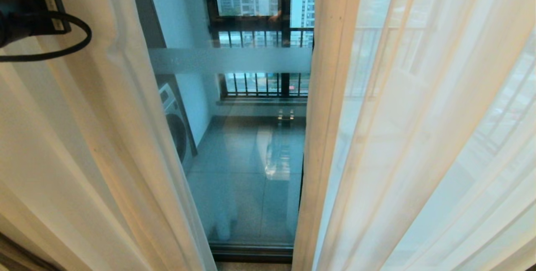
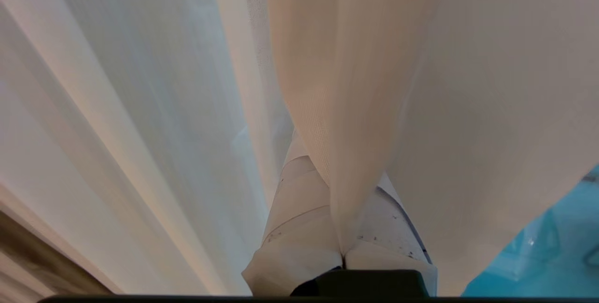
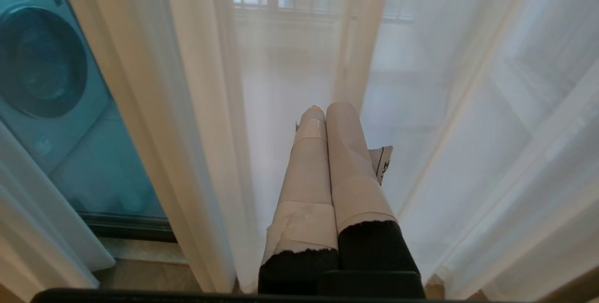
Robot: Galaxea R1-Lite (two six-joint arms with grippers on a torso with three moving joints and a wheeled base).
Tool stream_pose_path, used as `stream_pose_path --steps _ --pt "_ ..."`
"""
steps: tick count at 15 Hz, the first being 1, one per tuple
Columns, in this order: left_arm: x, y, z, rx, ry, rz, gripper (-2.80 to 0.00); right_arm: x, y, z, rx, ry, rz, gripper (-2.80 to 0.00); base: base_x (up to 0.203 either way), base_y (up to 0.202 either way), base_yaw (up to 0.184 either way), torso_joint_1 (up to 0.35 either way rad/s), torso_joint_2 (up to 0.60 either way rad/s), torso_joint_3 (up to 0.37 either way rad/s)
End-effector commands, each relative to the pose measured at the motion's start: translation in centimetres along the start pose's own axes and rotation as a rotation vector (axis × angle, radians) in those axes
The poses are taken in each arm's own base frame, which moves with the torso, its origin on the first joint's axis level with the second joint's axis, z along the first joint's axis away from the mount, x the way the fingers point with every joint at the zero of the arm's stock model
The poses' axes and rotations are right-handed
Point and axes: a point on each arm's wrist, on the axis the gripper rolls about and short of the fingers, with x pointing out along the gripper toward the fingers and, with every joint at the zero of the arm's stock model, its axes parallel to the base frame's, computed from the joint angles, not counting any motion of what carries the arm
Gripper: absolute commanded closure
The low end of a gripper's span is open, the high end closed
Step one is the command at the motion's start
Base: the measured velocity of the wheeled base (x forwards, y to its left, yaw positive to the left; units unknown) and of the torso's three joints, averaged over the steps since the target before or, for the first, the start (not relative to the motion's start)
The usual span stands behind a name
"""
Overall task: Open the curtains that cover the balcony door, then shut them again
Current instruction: Pull the inner curtains open on both sides
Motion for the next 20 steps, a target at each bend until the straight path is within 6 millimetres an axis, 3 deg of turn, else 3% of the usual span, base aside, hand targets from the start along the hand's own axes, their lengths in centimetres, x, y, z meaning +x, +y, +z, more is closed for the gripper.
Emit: stream_pose_path --steps 1,20 --pt "0.16 0.05 -0.08 0.001 0.002 0.007 0.00 0.01 0.00 0.00 0.000 0.002 0.001 0.00 0.001 0.081 -0.003 0.000 0.00 0.000" --pt "0.35 -0.12 -0.24 0.005 0.009 0.001 0.00 0.01 0.00 0.00 0.000 0.002 0.001 0.00 0.000 0.187 0.002 0.003 0.00 0.002"
